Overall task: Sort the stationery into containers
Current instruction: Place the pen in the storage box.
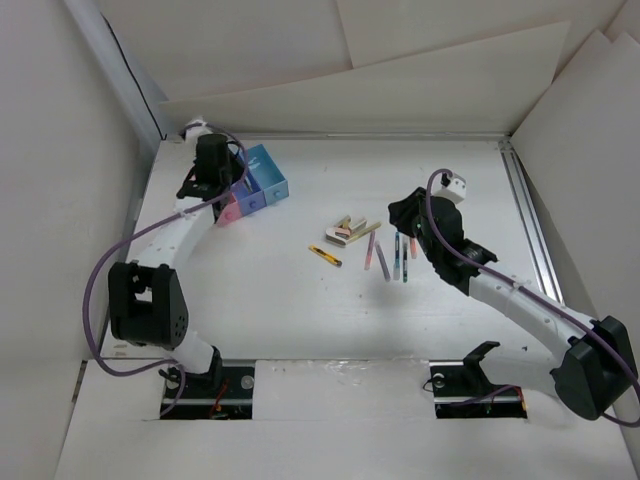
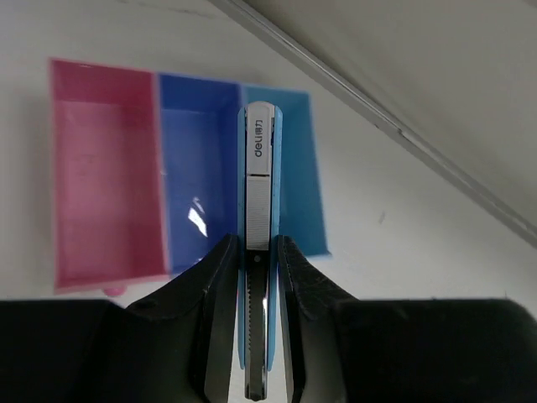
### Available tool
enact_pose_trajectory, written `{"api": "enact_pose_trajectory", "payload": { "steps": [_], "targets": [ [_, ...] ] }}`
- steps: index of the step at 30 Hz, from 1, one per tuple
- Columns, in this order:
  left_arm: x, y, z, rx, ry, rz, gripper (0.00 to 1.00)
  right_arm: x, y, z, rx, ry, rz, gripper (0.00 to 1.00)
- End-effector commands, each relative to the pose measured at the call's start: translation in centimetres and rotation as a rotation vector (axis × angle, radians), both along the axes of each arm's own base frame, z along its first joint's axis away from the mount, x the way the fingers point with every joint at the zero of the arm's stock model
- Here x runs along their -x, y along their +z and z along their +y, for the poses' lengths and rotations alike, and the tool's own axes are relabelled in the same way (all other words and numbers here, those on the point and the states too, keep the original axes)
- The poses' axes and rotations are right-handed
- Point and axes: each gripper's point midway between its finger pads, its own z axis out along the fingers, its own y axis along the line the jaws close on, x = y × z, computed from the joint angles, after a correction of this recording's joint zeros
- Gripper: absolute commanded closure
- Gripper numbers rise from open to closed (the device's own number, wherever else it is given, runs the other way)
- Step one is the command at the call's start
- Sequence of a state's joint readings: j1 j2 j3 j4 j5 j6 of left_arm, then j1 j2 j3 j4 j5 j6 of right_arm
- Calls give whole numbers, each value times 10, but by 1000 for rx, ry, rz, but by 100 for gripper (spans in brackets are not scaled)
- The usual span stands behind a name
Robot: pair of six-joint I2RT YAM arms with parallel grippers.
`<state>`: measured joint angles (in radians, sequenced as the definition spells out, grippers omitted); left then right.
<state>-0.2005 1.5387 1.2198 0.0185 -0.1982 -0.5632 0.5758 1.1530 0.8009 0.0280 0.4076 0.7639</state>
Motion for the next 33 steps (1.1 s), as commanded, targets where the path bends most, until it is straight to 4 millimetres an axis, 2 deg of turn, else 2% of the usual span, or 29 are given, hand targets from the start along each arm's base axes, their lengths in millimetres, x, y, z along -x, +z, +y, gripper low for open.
{"api": "enact_pose_trajectory", "payload": {
  "steps": [1, 3, 4, 5, 6, 8, 10, 13, 14, 15, 17, 19, 20, 22, 24, 26, 27, 29, 31, 33],
  "targets": [
    [-10, 19, 25, 112, 109, -37, 100, -1, 6, 7, -19, 26, -10, 64],
    [-16, 29, 40, 113, 158, -57, 100, 0, 6, 11, -19, 35, -10, 64],
    [-17, 22, 42, 102, 171, -28, 100, 1, 6, 12, -22, 45, -8, 64],
    [-26, 23, 54, 100, 199, -26, 100, 1, 6, 12, -22, 45, -8, 64],
    [-29, 20, 60, 97, 212, -9, 100, 1, 6, 12, -22, 45, -8, 64],
    [-35, -2, 70, 85, 235, 58, 100, 1, 6, 12, -22, 45, -8, 63],
    [-41, -7, 82, 83, 260, 73, 100, 1, 6, 12, -22, 45, -8, 63],
    [-45, -28, 94, 34, 288, 119, 100, 3, 6, 16, -22, 55, -8, 63],
    [-47, -28, 98, 15, 302, 118, 100, 2, 2, 16, -16, 55, 1, 63],
    [-49, -38, 101, -12, 303, 146, 100, 1, 6, 17, -21, 55, -6, 63],
    [-54, -38, 103, -35, 302, 152, 100, 0, 3, 18, -16, 55, 1, 63],
    [-55, -49, 104, -51, 296, 190, 100, 2, 3, 21, -16, 64, 2, 63],
    [-57, -45, 104, -60, 290, 183, 100, 2, 3, 20, -7, 66, 0, 63],
    [-58, -56, 104, -64, 289, 204, 100, 2, 3, 20, -7, 66, 0, 63],
    [-58, -56, 106, -80, 294, 206, 100, 2, 3, 20, -7, 66, 0, 63],
    [-56, -68, 111, -106, 308, 237, 100, 2, 3, 20, -7, 66, 0, 63],
    [-58, -64, 111, -112, 303, 230, 100, 1, 3, 19, -5, 58, -2, 63],
    [-56, -78, 116, -140, 319, 265, 100, 1, 3, 19, -5, 58, -2, 63],
    [-56, -76, 116, -140, 319, 267, 100, 1, 3, 19, -5, 58, -2, 63],
    [-53, -85, 117, -149, 325, 286, 100, 1, 3, 19, -5, 58, -2, 63]
  ]
}}
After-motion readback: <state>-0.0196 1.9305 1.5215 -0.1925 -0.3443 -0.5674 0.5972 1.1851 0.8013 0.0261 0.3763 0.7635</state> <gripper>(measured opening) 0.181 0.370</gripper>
